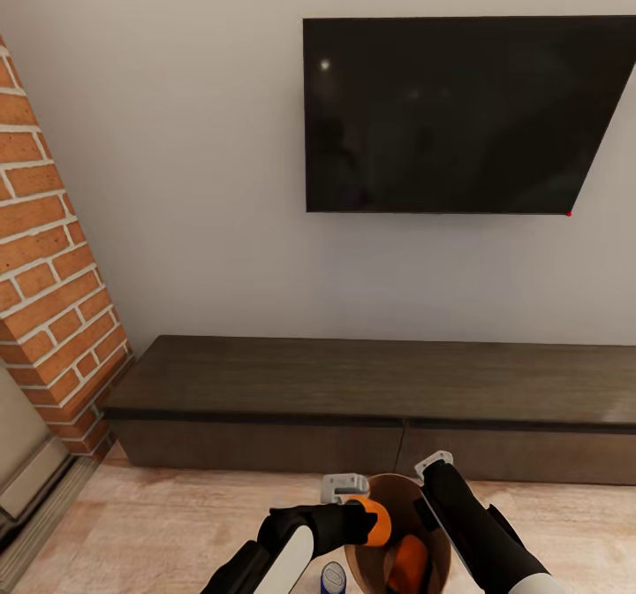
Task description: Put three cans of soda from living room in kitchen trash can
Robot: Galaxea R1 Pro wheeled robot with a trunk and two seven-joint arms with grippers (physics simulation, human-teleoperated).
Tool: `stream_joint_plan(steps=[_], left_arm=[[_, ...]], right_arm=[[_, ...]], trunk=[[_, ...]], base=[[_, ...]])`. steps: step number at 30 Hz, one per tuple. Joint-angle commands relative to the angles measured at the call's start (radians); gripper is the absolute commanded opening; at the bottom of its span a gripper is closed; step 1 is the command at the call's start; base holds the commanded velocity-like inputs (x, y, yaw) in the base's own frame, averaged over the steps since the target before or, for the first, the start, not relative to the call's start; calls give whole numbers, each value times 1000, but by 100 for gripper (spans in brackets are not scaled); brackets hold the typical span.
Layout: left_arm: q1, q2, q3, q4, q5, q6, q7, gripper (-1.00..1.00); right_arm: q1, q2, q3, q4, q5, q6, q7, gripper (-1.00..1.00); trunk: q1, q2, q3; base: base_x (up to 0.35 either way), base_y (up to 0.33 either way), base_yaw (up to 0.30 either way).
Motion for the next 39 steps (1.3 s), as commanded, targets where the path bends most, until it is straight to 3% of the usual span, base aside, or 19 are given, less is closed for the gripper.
stream_joint_plan(steps=[1, 8, 9, 39], left_arm=[[0, 0, -1, 1, 0, -2, -1, -100], [0, 0, -4, 4, 0, -5, -5, -100], [0, 0, -7, 4, 0, -6, -5, 100], [0, 3, -22, 6, -5, 0, 7, 100]], right_arm=[[0, 0, 0, 0, -4, 0, 4, -100], [0, 0, 0, 0, -4, 0, 4, -100], [0, 0, 0, 0, -4, 0, 4, -100], [0, -5, -7, 0, -5, 0, 6, -100]], trunk=[[0, 0, 0], [0, 0, 0], [0, 0, 0], [0, 0, 0]], base=[[0, 0, 0], [0, 0, 0], [0, 0, 0], [0, 0, 0]])
